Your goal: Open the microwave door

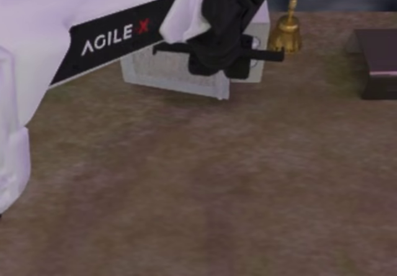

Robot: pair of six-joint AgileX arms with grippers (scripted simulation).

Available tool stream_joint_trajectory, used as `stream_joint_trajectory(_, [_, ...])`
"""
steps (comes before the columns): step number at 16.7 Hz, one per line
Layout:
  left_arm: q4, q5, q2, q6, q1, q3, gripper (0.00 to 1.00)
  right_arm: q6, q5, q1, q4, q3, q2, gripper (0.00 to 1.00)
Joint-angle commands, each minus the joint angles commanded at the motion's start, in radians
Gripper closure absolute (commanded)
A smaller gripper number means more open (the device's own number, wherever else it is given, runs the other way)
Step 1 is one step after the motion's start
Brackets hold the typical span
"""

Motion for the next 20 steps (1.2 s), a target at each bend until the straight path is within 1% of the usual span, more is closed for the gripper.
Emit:
stream_joint_trajectory(9, [0.0,0.0,0.0,0.0,0.0,0.0,1.0,0.0,0.0,0.0,0.0,0.0,0.0,0.0])
stream_joint_trajectory(10, [0.001,0.007,0.001,-0.006,-0.008,0.003,1.0,0.0,0.0,0.0,0.0,0.0,0.0,0.0])
stream_joint_trajectory(15, [0.031,0.02,-0.037,0.039,0.003,-0.06,1.0,0.0,0.0,0.0,0.0,0.0,0.0,0.0])
stream_joint_trajectory(20, [0.035,0.022,-0.042,0.044,0.004,-0.066,1.0,0.0,0.0,0.0,0.0,0.0,0.0,0.0])
